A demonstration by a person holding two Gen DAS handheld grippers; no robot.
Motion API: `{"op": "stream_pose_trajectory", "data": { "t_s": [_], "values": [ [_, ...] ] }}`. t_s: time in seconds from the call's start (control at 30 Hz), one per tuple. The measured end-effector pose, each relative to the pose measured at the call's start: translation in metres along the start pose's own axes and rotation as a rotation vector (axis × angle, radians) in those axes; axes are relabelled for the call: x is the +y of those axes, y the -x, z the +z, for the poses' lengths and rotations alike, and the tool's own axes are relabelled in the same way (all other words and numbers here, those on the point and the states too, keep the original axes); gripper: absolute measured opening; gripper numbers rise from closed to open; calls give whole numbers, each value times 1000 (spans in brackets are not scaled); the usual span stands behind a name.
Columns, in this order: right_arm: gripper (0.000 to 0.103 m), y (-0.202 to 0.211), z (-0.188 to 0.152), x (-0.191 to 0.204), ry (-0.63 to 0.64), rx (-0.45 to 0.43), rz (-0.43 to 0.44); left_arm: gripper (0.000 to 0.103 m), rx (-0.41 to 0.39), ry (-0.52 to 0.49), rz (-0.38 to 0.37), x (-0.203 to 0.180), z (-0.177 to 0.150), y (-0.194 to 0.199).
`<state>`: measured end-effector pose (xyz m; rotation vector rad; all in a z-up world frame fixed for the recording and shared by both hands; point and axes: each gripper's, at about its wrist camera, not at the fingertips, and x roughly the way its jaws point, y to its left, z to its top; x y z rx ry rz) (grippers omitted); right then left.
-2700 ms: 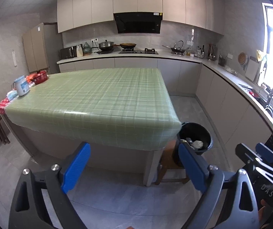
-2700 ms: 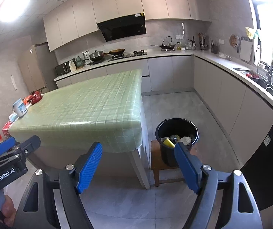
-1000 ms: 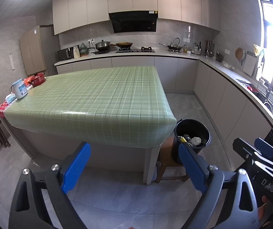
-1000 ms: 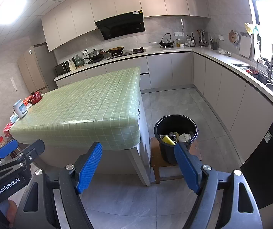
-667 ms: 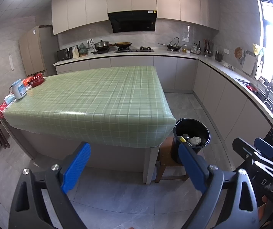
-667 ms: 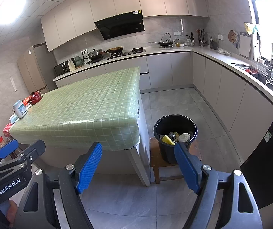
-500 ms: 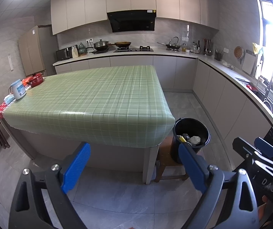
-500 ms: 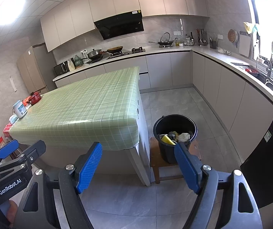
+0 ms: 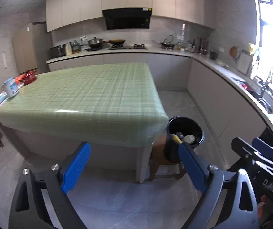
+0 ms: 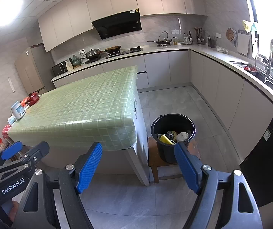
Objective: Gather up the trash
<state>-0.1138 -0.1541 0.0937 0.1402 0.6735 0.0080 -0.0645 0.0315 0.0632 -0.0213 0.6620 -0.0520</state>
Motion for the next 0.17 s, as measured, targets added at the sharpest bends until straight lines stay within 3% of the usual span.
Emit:
{"op": "stream_pose_trajectory", "data": {
  "t_s": [0.17],
  "values": [
    [80,-2,1,-7,-7,2,-13,95,-30,-19,-10,-7,1,2]
  ]
}}
